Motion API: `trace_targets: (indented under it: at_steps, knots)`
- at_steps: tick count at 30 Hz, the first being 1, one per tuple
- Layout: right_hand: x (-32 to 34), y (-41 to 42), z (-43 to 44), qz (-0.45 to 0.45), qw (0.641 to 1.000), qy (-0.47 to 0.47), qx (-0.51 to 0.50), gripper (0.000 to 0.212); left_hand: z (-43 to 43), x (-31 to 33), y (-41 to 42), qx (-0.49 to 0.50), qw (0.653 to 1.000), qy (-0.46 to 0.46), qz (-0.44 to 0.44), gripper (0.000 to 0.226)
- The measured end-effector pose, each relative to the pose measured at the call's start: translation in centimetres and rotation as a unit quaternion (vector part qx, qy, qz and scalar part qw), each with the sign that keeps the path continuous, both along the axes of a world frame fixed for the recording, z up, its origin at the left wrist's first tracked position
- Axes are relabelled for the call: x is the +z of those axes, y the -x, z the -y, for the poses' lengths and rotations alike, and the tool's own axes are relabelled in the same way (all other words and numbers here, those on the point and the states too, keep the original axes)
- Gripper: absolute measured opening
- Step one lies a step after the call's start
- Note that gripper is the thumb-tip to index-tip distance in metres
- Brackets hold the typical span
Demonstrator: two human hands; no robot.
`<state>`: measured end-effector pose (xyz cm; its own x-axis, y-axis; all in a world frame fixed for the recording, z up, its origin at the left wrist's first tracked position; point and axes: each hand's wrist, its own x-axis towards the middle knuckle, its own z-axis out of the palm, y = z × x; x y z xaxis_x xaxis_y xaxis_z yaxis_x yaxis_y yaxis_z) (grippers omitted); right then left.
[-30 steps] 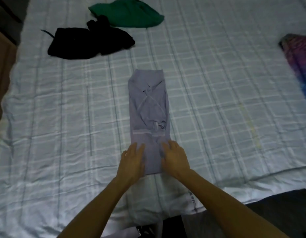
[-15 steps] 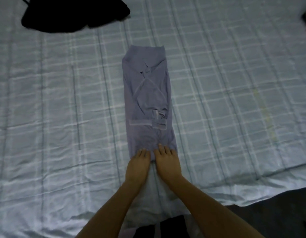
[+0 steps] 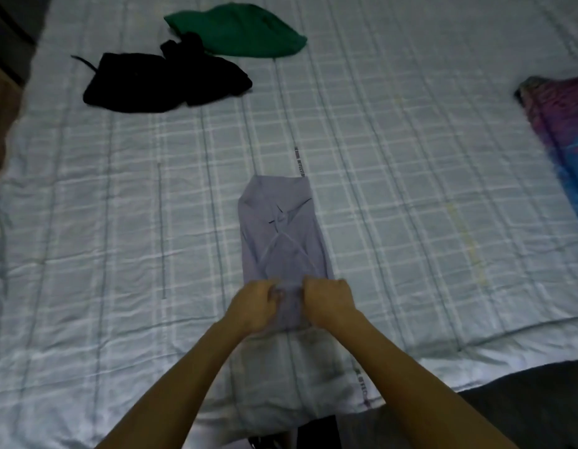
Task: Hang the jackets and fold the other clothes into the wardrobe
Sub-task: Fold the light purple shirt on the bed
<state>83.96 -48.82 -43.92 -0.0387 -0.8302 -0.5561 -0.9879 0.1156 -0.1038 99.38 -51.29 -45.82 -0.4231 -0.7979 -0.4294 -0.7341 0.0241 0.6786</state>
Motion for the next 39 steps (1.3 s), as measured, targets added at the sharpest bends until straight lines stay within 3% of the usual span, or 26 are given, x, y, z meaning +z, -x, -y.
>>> trace_targets:
  at_steps: [2, 5, 8, 11, 15, 19, 22, 24, 26, 29, 32, 35, 37, 39]
  knots:
    - [-0.3, -0.1, 1.3, 0.009, 0.982, 0.185, -0.045, 0.030, 1.0, 0.0, 0.7, 0.116, 0.984, 0.136, -0.014, 0.031]
    - [-2.2, 0.1, 2.0, 0.046, 0.960, 0.269, -0.061, 0.032, 1.8, -1.0, 1.6, 0.191, 0.970, 0.149, -0.006, 0.029]
    - [-4.7, 0.0, 1.0, 0.079, 0.976, 0.203, -0.024, 0.042, 0.8, -3.7, 1.3, 0.046, 0.979, 0.188, 0.070, 0.042]
    - [-7.4, -0.2, -0.2, 0.054, 0.995, 0.082, 0.019, 0.044, -0.6, -6.9, 0.5, -0.107, 0.971, 0.157, 0.145, 0.060]
    - [-10.5, -0.6, -0.8, 0.018, 0.998, 0.048, 0.023, 0.061, -1.7, -10.4, -0.5, -0.200, 0.948, 0.126, 0.212, 0.098]
    - [-11.4, -0.6, 0.0, 0.015, 0.994, 0.102, 0.032, 0.027, -1.0, -11.5, 0.3, -0.147, 0.959, 0.189, 0.151, 0.079]
    - [-9.5, 0.2, 1.2, 0.035, 0.998, 0.028, 0.033, 0.020, 0.2, -9.8, 1.6, -0.113, 0.970, 0.194, 0.096, 0.050]
    - [-7.8, 1.2, 2.3, 0.080, 0.993, -0.064, 0.056, 0.025, 2.1, -6.8, 2.4, -0.172, 0.967, 0.099, 0.162, 0.041]
    - [-5.6, 2.0, 3.2, 0.103, 0.972, -0.186, 0.102, 0.037, 3.5, -4.5, 2.5, -0.274, 0.936, -0.095, 0.198, 0.036]
    - [-2.6, 2.6, 4.0, 0.144, 0.951, -0.250, 0.111, 0.040, 5.2, -1.6, 2.2, -0.344, 0.908, -0.171, 0.168, 0.029]
    - [-0.2, 2.8, 6.6, 0.125, 0.976, -0.174, 0.046, 0.037, 8.2, -0.4, 1.9, -0.249, 0.951, -0.104, 0.148, 0.037]
    - [0.2, 3.0, 9.6, 0.053, 0.998, 0.037, -0.007, 0.043, 10.8, 0.1, 2.1, -0.063, 0.990, 0.061, 0.107, 0.043]
    - [-0.6, 3.3, 10.7, 0.035, 0.984, 0.164, -0.053, 0.047, 11.7, 0.2, 2.2, 0.053, 0.978, 0.196, 0.055, 0.037]
    - [-2.3, 3.3, 11.1, 0.052, 0.971, 0.220, -0.080, 0.049, 11.7, -0.7, 2.3, 0.025, 0.959, 0.276, 0.061, 0.042]
